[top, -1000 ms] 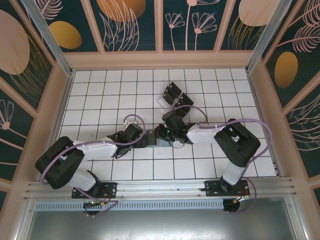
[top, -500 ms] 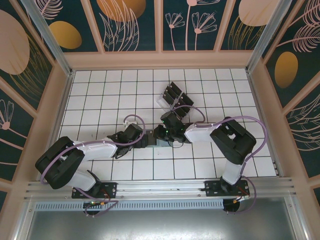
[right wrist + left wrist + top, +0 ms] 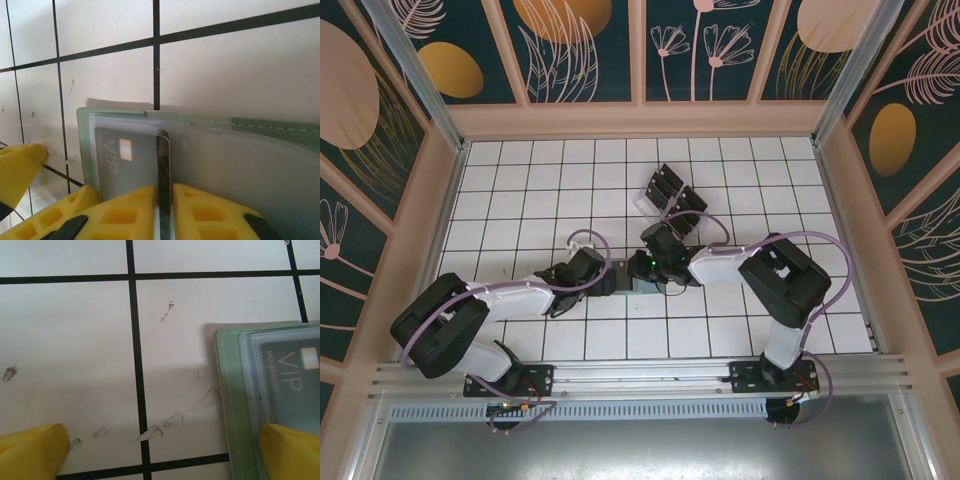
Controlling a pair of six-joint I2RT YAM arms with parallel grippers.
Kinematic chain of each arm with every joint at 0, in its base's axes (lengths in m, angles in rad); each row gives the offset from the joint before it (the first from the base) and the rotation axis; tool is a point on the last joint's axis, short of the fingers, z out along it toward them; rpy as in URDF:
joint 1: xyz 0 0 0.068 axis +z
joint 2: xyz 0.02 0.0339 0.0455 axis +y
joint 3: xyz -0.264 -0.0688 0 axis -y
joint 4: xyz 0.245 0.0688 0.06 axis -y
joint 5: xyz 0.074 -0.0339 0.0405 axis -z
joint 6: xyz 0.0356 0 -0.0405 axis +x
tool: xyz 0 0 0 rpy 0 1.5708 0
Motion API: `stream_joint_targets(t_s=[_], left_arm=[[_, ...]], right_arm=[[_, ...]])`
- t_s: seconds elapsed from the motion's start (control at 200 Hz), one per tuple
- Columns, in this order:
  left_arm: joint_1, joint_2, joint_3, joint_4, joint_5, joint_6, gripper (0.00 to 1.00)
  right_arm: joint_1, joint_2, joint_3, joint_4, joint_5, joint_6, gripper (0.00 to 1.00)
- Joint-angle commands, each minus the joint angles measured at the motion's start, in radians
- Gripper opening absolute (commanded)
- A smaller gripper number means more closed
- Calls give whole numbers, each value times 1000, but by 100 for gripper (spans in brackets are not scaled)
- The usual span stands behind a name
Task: Put the credit cards into the card holder
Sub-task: Insert the credit card into the card slot.
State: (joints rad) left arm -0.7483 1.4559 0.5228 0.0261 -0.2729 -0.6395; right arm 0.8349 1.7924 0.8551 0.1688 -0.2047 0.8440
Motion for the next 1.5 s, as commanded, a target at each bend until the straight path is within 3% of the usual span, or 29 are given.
stream_joint_targets(t_s=[0.0,0.35,0.681,0.981,1.256,1.496], left_arm=[[-1,40,-39,-10,64,-18,99],[0,44,-39,-6,68,-18,99],[-1,-59,-7,-66,36,-55,99],[0,-134,59,-150,-49,-78,99],[9,-131,128,-173,-89,-112,99],[32,-62,182,-125,-38,-175,99]], right_arm=[[18,21,28,2,-15,-9,16],[33,27,39,12,-35,0,17],[35,3,60,2,-42,-15,36],[25,-71,56,-15,-26,-47,41],[-46,-215,89,-190,35,-190,43],[-97,-189,140,-332,42,-361,44]])
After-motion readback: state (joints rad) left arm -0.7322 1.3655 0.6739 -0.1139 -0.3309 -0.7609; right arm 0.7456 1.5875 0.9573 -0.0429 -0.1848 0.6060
